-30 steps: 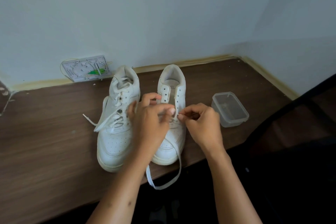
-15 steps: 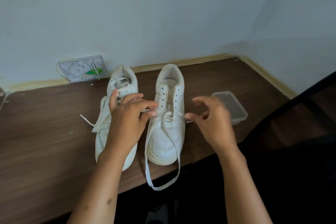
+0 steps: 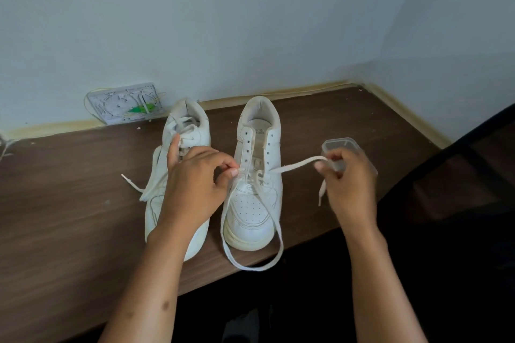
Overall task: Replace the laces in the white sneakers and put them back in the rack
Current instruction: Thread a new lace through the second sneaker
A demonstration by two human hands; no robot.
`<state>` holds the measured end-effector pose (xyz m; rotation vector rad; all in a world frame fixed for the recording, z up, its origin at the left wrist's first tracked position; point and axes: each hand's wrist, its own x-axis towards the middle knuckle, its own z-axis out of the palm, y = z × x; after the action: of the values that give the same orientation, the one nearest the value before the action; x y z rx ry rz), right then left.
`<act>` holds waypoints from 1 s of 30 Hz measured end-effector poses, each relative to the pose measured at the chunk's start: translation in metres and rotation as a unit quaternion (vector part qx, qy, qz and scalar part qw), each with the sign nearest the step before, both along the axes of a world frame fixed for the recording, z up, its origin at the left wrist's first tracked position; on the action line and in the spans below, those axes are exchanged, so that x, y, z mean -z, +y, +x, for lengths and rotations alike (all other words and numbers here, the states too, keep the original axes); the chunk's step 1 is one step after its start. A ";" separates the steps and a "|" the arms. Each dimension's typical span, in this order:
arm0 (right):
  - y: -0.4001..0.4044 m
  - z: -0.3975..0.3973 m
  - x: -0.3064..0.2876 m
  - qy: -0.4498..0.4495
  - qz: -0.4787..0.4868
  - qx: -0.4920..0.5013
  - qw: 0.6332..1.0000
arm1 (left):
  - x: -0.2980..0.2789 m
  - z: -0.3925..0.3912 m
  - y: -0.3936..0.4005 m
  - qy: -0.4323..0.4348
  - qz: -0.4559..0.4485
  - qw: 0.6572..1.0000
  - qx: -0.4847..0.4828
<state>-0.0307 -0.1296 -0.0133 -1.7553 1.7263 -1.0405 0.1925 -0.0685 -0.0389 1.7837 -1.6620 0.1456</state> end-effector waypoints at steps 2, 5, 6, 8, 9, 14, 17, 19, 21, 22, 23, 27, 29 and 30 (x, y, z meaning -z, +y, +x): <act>0.000 0.008 0.004 0.007 -0.010 -0.094 0.995 | 0.001 0.001 -0.001 0.005 0.001 1.000 0.009; 0.007 0.028 0.010 0.032 -0.009 -0.211 0.977 | 0.002 0.001 -0.002 0.012 0.002 1.000 0.010; 0.011 0.035 0.012 0.047 -0.022 -0.224 0.973 | 0.002 0.001 -0.002 0.011 0.003 1.000 0.009; 0.015 0.042 0.014 0.062 -0.048 -0.219 0.973 | 0.002 0.000 -0.003 0.011 0.004 1.000 0.005; 0.015 0.044 0.014 0.066 -0.054 -0.210 0.974 | 0.001 0.001 -0.003 0.009 0.005 1.000 0.002; 0.003 0.016 0.008 -0.001 -0.044 0.018 0.999 | 0.000 0.000 -0.001 -0.020 0.004 1.000 -0.006; 0.002 0.000 0.004 -0.039 -0.003 0.095 0.995 | 0.001 0.001 -0.001 -0.026 0.005 1.000 -0.005; 0.002 0.004 0.006 0.002 -0.010 0.065 0.998 | 0.001 0.000 -0.001 -0.024 0.004 1.000 -0.003; 0.004 0.016 0.011 0.020 -0.036 -0.035 0.999 | 0.002 0.000 -0.002 -0.022 0.004 1.000 -0.001; 0.005 0.023 0.012 0.017 -0.035 -0.095 0.995 | 0.002 0.001 -0.003 -0.020 0.005 1.000 0.001; 0.006 0.030 0.013 0.021 -0.026 -0.149 0.988 | 0.002 0.001 -0.003 -0.019 0.005 1.000 0.002; 0.007 0.038 0.019 0.051 -0.026 -0.202 0.978 | 0.002 0.002 -0.003 -0.018 -0.004 1.000 0.011; 0.007 0.035 0.016 0.035 -0.024 -0.182 0.982 | 0.000 0.005 -0.001 -0.005 -0.004 1.000 0.019; 0.008 0.033 0.013 0.025 -0.013 -0.173 0.985 | -0.002 0.007 0.000 0.001 0.004 1.000 0.026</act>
<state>0.0025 -0.1221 -0.0261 -2.0219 1.3725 -0.8756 0.1995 -0.0688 -0.0368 1.7442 -1.7074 0.1137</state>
